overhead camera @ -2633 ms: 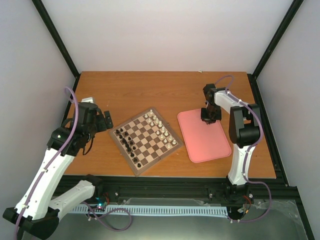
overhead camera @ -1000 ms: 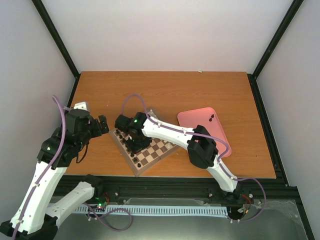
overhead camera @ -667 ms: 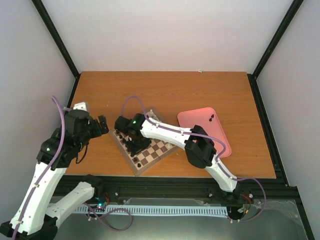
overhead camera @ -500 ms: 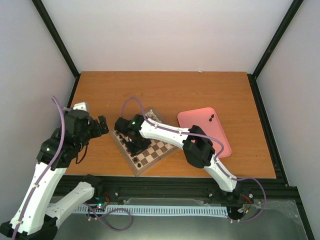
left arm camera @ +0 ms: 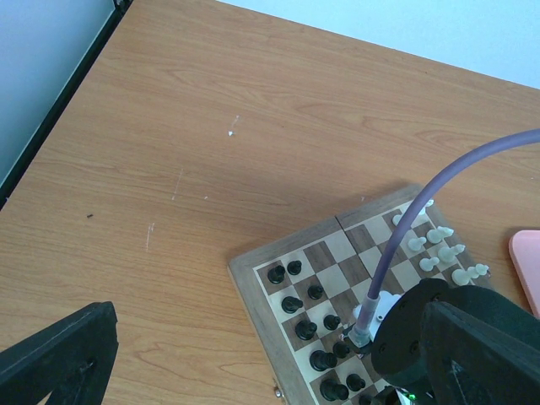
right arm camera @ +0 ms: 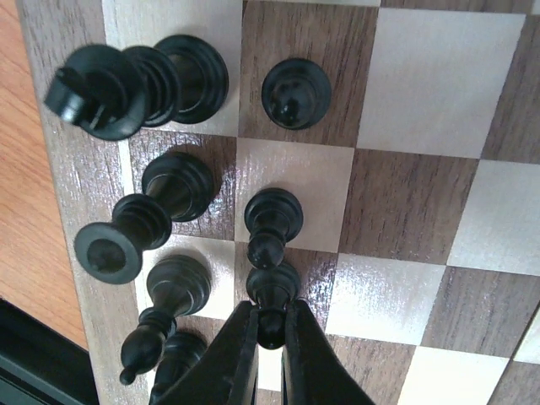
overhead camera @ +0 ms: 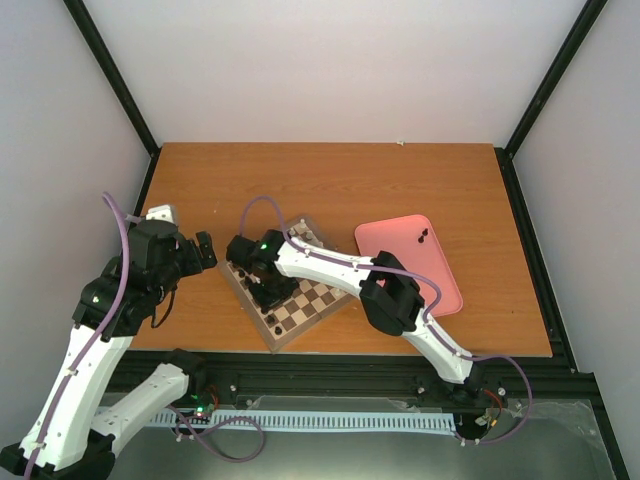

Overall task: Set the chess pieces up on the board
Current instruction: Place the chess piece on the chessboard.

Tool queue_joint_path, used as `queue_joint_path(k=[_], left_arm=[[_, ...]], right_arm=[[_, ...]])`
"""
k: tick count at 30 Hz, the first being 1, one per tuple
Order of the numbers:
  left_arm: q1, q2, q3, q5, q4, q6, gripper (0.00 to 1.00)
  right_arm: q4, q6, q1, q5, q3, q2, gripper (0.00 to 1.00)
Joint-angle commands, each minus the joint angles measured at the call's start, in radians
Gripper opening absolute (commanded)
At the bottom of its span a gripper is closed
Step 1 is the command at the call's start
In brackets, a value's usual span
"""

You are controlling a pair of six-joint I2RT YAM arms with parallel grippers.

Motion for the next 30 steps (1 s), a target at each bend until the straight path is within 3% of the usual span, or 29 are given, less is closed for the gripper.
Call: queue_joint_path(k=[1, 24, 30], left_arm=[[-0.004, -0.004, 0.005, -0.010, -0.019, 0.022, 1.00], [-0.004, -0.009, -0.008, -0.007, -0.019, 0.030, 1.00], [-0.005, -0.011, -0.006, -0.006, -0.020, 0.029, 1.00]], right_arm=[[-0.010, -0.005, 0.006, 0.003, 0.034, 0.020, 0.05], [-0.019, -0.007, 0.005, -0.026, 0.023, 0.025, 0.07], [-0.018, -0.004, 0.006, -0.021, 0.018, 0.021, 0.16]])
